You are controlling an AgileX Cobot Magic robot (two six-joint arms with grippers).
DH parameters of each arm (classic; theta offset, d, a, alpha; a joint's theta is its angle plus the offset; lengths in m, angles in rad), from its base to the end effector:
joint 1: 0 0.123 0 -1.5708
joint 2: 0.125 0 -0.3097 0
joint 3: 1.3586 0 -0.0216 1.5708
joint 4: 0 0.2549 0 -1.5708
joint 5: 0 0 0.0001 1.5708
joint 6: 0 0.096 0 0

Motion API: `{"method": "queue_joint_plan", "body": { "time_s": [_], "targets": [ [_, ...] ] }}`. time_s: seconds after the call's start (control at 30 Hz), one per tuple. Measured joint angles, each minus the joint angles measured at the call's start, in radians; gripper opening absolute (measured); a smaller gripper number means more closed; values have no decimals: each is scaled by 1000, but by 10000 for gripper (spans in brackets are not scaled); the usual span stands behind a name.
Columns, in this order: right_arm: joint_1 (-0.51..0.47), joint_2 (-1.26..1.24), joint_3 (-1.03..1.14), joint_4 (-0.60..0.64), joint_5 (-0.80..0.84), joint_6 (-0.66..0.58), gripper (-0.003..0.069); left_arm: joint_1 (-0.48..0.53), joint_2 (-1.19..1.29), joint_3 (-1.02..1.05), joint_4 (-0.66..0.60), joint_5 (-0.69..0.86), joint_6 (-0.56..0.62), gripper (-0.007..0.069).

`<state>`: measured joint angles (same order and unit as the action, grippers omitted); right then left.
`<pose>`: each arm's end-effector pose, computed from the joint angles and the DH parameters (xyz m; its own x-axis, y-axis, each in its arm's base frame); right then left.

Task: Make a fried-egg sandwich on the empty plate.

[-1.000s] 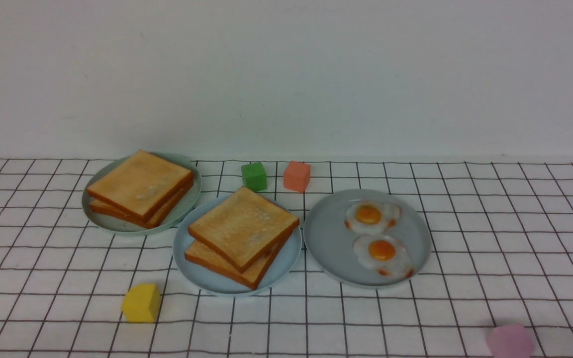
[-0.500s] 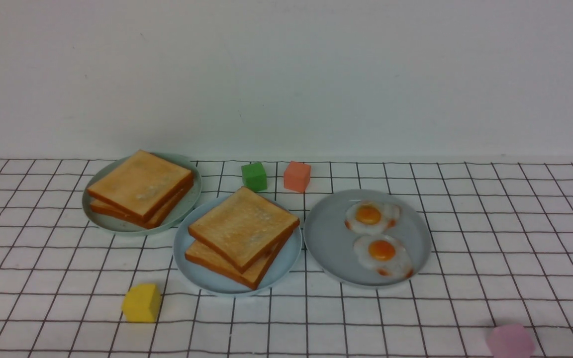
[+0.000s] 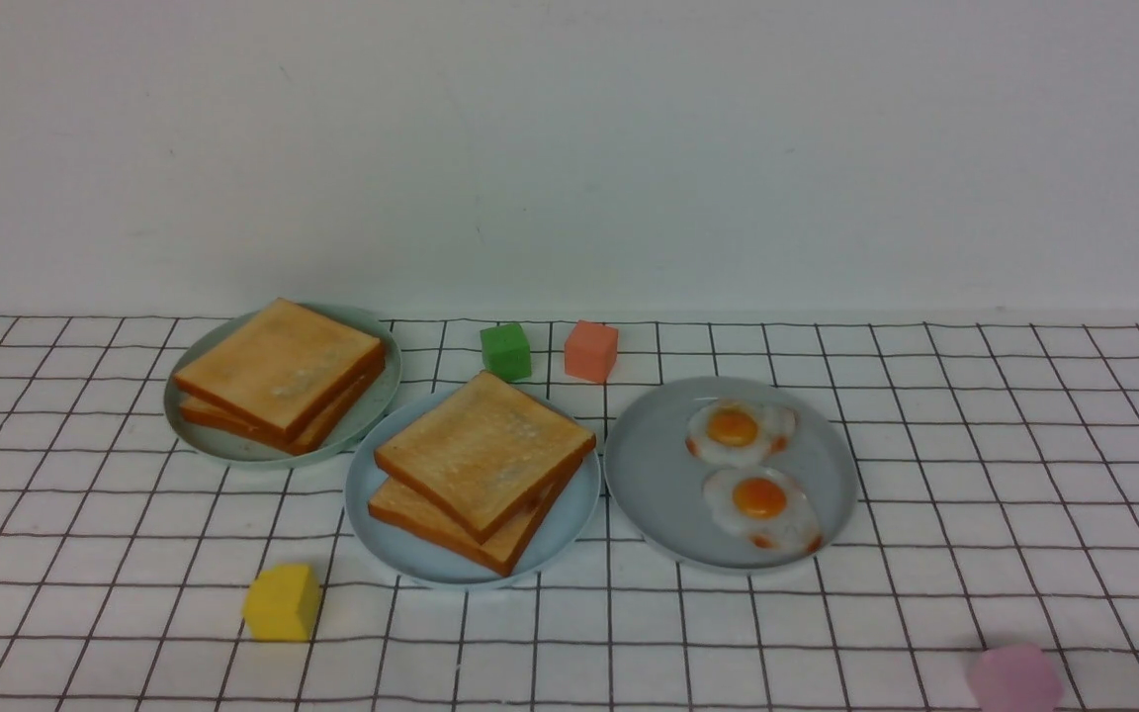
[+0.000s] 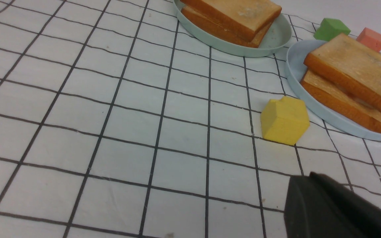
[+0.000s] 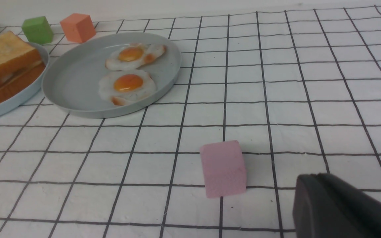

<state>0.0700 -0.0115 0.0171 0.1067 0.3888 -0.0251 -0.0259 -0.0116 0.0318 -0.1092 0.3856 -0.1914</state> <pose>0.0357 0.0064 0.1715 -0.3069 0.0522 -0.9503 -0.0859 0.9929 0.0823 0.0362 -0.0049 0.1667 -0.3166 -0.2801 -0.9062 -0.0277 0.9577 -0.2864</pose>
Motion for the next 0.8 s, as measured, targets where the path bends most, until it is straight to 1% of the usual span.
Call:
{"method": "queue_joint_plan", "body": {
  "time_s": [0.8],
  "targets": [
    [0, 0, 0, 0, 0, 0, 31, 0, 0, 0, 0, 0, -3, -2]
  ]
}}
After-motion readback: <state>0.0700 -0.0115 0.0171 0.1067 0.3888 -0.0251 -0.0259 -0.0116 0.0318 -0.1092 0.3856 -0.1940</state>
